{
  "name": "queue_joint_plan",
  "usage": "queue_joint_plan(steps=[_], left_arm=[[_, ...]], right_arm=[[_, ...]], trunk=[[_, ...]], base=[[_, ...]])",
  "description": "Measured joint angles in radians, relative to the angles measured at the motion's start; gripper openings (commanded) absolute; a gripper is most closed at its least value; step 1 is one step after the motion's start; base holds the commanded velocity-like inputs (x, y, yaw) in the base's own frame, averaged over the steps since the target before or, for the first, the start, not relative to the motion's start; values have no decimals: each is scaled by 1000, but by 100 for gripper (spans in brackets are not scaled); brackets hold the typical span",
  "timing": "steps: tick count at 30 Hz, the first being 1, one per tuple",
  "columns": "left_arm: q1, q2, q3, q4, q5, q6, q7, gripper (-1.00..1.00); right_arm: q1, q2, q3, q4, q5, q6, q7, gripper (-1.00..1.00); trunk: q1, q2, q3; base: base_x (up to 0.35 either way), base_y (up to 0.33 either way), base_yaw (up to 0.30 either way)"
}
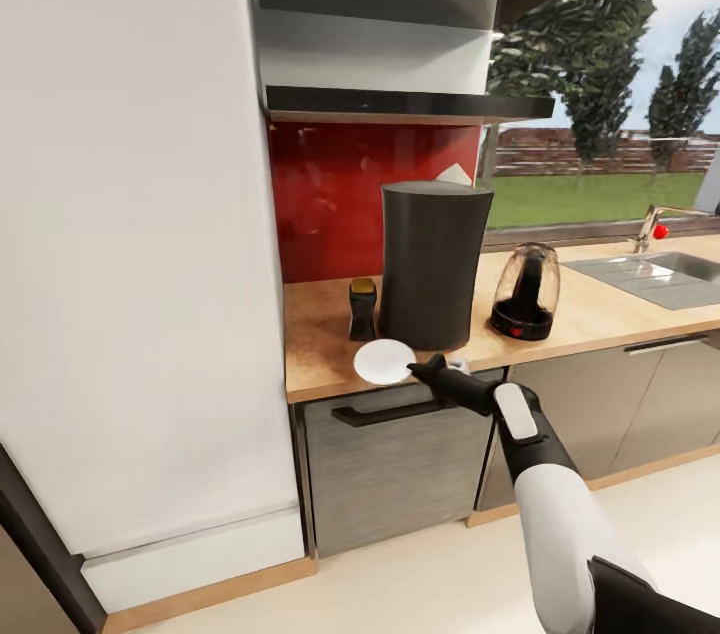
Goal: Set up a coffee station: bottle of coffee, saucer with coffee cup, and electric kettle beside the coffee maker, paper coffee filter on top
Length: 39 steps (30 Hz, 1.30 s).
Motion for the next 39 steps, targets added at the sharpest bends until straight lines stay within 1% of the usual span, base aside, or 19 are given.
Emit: queue_joint_plan(steps=[1,2,3,5,6,12,22,25,34,36,39], left_arm=[[0,0,0,0,0,0,0,100],[0,0,0,0,0,0,0,100],[0,0,0,0,0,0,0,100],[0,0,0,0,0,0,0,100],[0,0,0,0,0,0,0,100],[0,0,0,0,0,0,-1,100],[-1,0,0,0,0,0,-1,100],[0,0,0,0,0,0,-1,100],[-1,0,0,0,0,0,-1,100],[-1,0,0,0,0,0,-1,100],[-1,0,0,0,0,0,-1,100]], right_arm=[[0,0,1,2,-61,-7,-41,-100],[0,-1,2,3,-88,-12,-60,-100],[1,-2,4,4,-128,-20,-87,-100],[1,-1,7,5,-186,-32,-126,-100],[1,-1,7,5,-193,-33,-131,-100],[1,-1,8,7,-201,-35,-137,-100],[1,-1,9,8,-194,-38,-142,-100],[1,0,9,9,-188,-39,-181,-100],[1,2,8,17,-188,-40,-196,-100],[1,2,9,23,-188,-44,-196,-100],[1,2,11,47,-186,-82,-197,-100]], trunk=[[0,0,0],[0,0,0],[0,0,0],[0,0,0],[0,0,0],[0,0,0],[0,0,0],[0,0,0],[0,0,0],[0,0,0],[0,0,0]], base=[[0,0,0],[0,0,0],[0,0,0],[0,0,0],[22,0,0],[143,0,0],[86,0,0],[15,0,0],[2,0,0],[0,0,0],[0,0,0]])
